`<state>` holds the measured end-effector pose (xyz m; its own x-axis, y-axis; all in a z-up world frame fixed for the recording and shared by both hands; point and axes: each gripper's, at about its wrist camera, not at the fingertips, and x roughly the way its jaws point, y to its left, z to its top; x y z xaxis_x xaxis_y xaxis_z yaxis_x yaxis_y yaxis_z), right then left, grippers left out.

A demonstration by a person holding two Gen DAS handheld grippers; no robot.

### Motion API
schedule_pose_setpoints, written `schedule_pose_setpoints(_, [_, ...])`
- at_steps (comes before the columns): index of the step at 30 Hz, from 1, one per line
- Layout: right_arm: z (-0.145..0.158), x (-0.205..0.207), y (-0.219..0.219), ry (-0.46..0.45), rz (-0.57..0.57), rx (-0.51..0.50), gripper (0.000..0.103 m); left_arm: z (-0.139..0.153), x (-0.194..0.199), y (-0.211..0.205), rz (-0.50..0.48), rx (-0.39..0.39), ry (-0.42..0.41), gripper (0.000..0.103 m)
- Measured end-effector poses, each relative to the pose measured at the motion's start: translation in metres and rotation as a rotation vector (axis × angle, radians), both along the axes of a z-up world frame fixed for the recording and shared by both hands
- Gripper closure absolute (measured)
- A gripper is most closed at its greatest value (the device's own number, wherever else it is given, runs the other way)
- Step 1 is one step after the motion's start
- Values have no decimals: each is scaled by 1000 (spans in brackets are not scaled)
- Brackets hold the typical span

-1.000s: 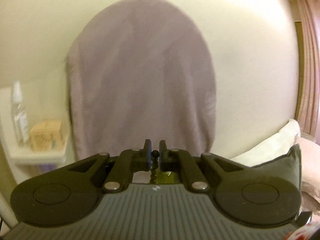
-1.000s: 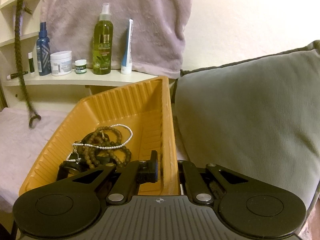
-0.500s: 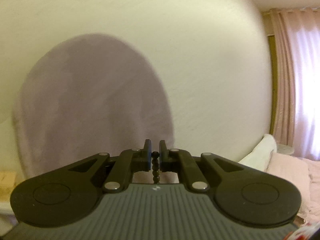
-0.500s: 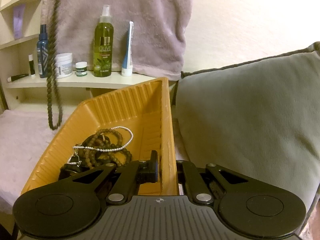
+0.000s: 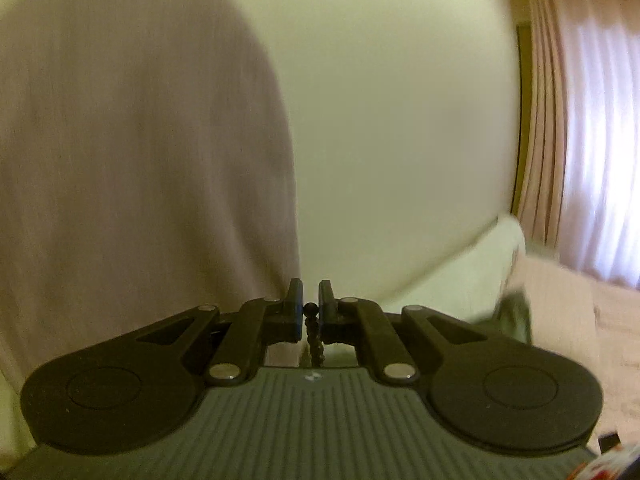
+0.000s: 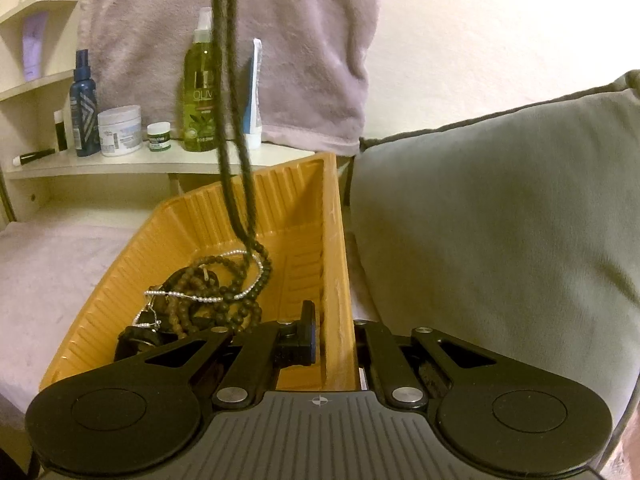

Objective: Organize jewelry
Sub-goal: 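Lift the long dark bead strand high with the left gripper and lower it into the tray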

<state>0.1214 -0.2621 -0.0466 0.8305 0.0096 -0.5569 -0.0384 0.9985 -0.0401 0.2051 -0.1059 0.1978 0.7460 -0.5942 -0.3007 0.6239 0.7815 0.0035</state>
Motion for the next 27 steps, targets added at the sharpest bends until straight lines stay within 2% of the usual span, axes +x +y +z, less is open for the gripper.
schedule_pose_setpoints(6, [-3,2,-1,9,-4,1,98,-71,24,-1,3,69,165,97])
schedule_pose_setpoints(14, [-3,2,0,7,0,1,98,-132,38,-3,-3,114,323,97])
schedule_pose_setpoints(19, [0,-1,2,-5,5,-6,98,-155,37,-2,8,144,374,97])
schedule_pose_setpoints(27, [1,-4,1,-5,3,-4,98,-169,39,-2,16,161,421,96])
